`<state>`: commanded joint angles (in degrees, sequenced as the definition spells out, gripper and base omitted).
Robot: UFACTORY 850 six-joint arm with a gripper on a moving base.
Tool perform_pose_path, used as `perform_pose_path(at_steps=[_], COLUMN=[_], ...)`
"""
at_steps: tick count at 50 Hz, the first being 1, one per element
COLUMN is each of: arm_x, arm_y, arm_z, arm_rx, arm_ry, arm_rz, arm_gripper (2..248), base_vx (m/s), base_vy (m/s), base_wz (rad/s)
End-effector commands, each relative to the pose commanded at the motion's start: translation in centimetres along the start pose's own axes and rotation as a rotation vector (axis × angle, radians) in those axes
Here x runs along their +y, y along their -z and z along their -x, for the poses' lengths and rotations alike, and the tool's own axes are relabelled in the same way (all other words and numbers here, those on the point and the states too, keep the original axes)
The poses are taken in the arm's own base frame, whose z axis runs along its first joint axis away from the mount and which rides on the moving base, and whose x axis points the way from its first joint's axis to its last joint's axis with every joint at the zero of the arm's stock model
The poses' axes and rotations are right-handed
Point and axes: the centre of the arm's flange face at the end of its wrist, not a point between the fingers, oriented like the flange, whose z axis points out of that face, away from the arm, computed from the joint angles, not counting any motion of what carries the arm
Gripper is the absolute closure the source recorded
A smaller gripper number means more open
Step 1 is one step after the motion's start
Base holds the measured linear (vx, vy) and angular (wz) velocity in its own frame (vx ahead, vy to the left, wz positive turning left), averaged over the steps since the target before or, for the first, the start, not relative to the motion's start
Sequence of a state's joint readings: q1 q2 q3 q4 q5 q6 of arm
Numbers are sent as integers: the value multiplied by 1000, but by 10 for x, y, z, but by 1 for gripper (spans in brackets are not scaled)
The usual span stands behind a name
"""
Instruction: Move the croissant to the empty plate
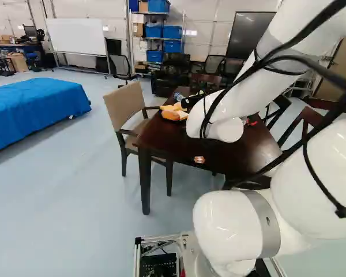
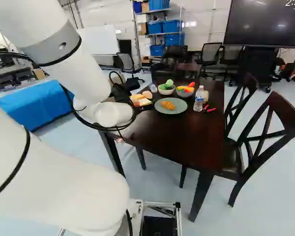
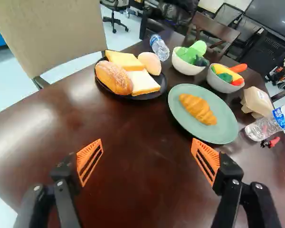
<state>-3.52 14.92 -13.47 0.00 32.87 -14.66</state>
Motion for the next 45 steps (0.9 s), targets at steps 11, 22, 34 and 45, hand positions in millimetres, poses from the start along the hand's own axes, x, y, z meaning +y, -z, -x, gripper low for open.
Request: perform_pose_path(at_steps=[11, 22, 34, 45], arm_x=[-8, -15, -20, -24], arm_y=[6, 11, 16, 20], arm_z=[11, 20, 29, 34], arm_rx=[49, 91, 126, 151], arm_ry=[-63, -117, -163, -196], arm_rz=[-4, -11, -19, -26], arm_gripper=[3, 3, 3, 3], base_vx=[0, 0, 0, 0], base_vy=[0, 0, 0, 0], base_wz=[0, 0, 0, 0])
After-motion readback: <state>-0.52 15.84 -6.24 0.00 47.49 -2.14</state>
